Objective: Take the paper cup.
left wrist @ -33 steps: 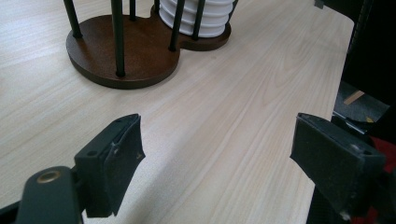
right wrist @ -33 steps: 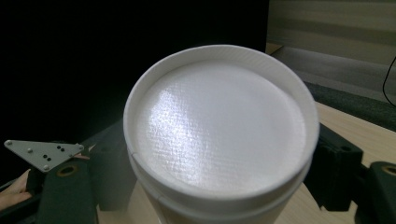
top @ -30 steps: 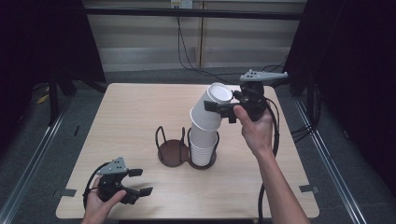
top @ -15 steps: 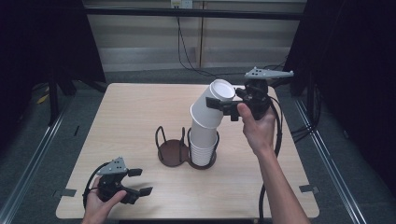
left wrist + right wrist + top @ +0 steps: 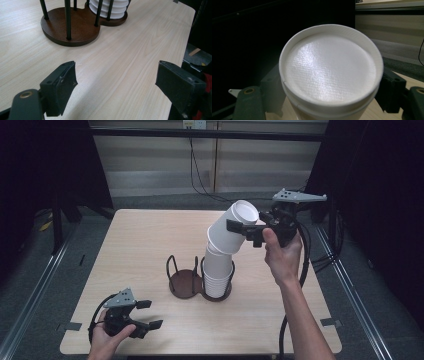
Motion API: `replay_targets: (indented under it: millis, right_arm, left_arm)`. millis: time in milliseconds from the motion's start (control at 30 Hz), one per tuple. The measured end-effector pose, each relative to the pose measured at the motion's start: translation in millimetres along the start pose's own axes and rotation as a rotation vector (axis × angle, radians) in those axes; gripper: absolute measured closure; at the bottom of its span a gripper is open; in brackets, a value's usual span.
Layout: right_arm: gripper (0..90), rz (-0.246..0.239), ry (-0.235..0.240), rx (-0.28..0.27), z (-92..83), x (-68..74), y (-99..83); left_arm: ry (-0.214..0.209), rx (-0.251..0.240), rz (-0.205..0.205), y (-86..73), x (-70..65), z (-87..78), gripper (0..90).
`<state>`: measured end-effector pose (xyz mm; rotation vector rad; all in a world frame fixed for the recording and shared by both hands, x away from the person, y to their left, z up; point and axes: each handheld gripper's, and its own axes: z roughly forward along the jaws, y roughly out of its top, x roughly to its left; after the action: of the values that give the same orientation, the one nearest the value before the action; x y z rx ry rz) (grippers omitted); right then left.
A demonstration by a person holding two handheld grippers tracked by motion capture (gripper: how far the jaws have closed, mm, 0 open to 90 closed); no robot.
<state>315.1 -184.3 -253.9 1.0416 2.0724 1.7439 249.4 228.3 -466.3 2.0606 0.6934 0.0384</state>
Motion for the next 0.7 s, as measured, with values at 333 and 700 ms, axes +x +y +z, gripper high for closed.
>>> replay_targets:
  millis: [333,700]
  right_arm:
    - [23.7,0.021,0.009,-0.026,-13.3,-2.8,-0.3]
    - [23.8,0.016,-0.030,0.005,-34.2,-4.0,-6.4]
  left_arm:
    - [-0.023,-0.026,-0.001,1.2,1.8,-2.0,16.4]
    - [-0.029,-0.038,-0.051,1.1,10.2,-4.5,16.5]
